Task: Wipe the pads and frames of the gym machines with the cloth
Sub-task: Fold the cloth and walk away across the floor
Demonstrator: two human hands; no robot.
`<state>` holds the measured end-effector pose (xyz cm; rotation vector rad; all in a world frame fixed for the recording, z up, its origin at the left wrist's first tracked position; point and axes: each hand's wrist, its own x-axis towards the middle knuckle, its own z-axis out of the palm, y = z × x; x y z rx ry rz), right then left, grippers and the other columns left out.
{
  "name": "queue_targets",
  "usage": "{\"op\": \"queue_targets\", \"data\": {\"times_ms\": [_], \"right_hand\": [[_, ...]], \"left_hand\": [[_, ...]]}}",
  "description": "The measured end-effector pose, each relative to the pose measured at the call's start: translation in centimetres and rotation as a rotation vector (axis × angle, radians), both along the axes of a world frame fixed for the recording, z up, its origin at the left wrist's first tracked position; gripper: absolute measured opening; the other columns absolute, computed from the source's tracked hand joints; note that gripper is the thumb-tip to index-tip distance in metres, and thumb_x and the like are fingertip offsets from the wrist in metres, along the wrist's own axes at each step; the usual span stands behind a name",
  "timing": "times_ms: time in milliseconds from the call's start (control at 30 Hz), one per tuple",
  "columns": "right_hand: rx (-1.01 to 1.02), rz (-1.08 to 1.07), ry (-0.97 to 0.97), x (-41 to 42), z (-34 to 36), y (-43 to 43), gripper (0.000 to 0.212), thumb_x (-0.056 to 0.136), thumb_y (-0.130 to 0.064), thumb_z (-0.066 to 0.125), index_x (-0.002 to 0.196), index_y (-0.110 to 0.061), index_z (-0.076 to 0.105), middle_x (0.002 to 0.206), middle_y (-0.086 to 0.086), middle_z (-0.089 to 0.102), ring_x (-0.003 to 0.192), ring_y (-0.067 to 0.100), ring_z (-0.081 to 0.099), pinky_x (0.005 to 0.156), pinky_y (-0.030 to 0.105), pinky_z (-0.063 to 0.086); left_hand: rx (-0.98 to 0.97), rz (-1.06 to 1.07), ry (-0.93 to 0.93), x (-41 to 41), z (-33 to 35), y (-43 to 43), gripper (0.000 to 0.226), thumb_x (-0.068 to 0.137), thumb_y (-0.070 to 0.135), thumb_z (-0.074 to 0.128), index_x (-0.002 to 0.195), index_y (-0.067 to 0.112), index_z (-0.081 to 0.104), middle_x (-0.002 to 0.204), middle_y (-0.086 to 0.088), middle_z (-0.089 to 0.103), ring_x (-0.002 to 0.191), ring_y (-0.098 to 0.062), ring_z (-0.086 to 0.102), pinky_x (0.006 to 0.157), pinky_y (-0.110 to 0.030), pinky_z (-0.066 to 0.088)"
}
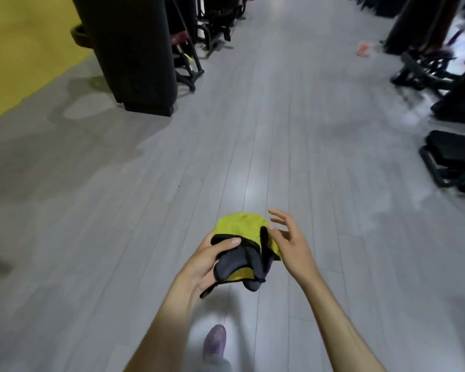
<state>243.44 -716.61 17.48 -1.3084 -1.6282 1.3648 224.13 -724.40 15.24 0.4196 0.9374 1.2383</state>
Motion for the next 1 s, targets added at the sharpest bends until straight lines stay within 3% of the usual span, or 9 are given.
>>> {"op": "queue_targets", "data": {"times_ms": [100,233,333,500,600,667,767,867,1000], "right_hand": [[0.047,0.087,0.019,-0.6,0.2,4.6,0.025,0.106,-0.030,0.056,0.125,-0.031,0.071,0.132,-0.016,0.062,0.131,0.000,0.052,0.106,0.016,0.042],[0.045,0.044,0.013,-0.7,0.0,11.5,0.021,0.100,-0.023,0.068,0.120,-0.024,0.073,0.117,-0.012,0.073,0.113,0.008,0.068,0.094,0.024,0.054],[0.144,-0.081,-0.057,0.0,-0.6,17.9,0.014,0.098,-0.015,0.069,0.108,-0.023,0.075,0.103,-0.017,0.076,0.100,0.005,0.070,0.086,0.021,0.052],[0.163,-0.192,-0.122,2.6,-0.9,29.7,0.012,0.101,-0.025,0.064,0.098,-0.026,0.076,0.092,-0.018,0.075,0.089,0.005,0.069,0.075,0.022,0.052],[0.245,-0.300,-0.220,4.4,-1.2,38.0,0.015,0.104,-0.034,0.058,0.096,-0.032,0.070,0.086,-0.020,0.071,0.081,0.004,0.067,0.071,0.029,0.053],[0.271,-0.389,-0.261,5.8,-0.6,43.6,0.019,0.105,-0.035,0.055,0.091,-0.032,0.067,0.072,-0.015,0.069,0.063,0.008,0.064,0.064,0.034,0.052],[0.258,-0.335,-0.268,7.2,0.3,51.4,0.021,0.104,-0.032,0.058,0.084,-0.030,0.066,0.061,-0.008,0.065,0.051,0.011,0.054,0.056,0.033,0.046],[0.210,-0.184,-0.261,7.8,-0.1,58.1,0.015,0.098,-0.040,0.065,0.087,-0.031,0.069,0.076,-0.011,0.069,0.068,0.006,0.061,0.064,0.029,0.050],[0.180,0.077,-0.326,7.7,-2.8,65.2,0.025,0.094,-0.034,0.072,0.118,-0.028,0.070,0.114,-0.011,0.068,0.100,0.007,0.064,0.086,0.025,0.053]], "left_hand": [[-0.034,-0.007,0.071,0.0,1.0,7.3,0.043,0.089,0.004,0.074,0.128,-0.008,0.060,0.123,-0.031,0.066,0.110,-0.038,0.067,0.091,-0.042,0.056],[-0.066,-0.082,0.196,0.8,1.5,16.7,0.028,0.095,0.007,0.068,0.122,-0.001,0.064,0.117,-0.027,0.070,0.104,-0.036,0.071,0.084,-0.041,0.059],[-0.081,-0.136,0.216,1.7,1.7,23.5,0.025,0.100,0.006,0.060,0.123,0.000,0.065,0.118,-0.026,0.071,0.102,-0.033,0.071,0.080,-0.037,0.059],[-0.140,-0.186,0.283,3.7,2.5,35.8,0.027,0.106,0.010,0.049,0.123,0.001,0.068,0.119,-0.022,0.072,0.111,-0.033,0.070,0.095,-0.041,0.055],[-0.200,-0.196,0.314,4.8,3.0,43.5,0.026,0.107,0.014,0.049,0.121,0.002,0.068,0.112,-0.016,0.076,0.101,-0.027,0.074,0.078,-0.032,0.060],[-0.302,-0.168,0.351,5.7,3.0,48.5,0.027,0.107,0.020,0.051,0.121,0.002,0.066,0.108,-0.015,0.076,0.093,-0.025,0.073,0.067,-0.032,0.060],[-0.398,-0.131,0.393,7.1,3.1,55.2,0.031,0.107,0.021,0.051,0.130,0.001,0.059,0.111,-0.016,0.073,0.091,-0.027,0.071,0.065,-0.035,0.060],[-0.392,-0.147,0.427,8.0,3.2,61.9,0.025,0.107,0.018,0.049,0.123,0.006,0.064,0.106,-0.014,0.074,0.089,-0.025,0.070,0.068,-0.034,0.060],[-0.343,-0.196,0.488,8.1,4.2,70.6,0.022,0.108,0.018,0.047,0.105,0.013,0.068,0.088,-0.006,0.075,0.078,-0.019,0.070,0.058,-0.026,0.054]]}}
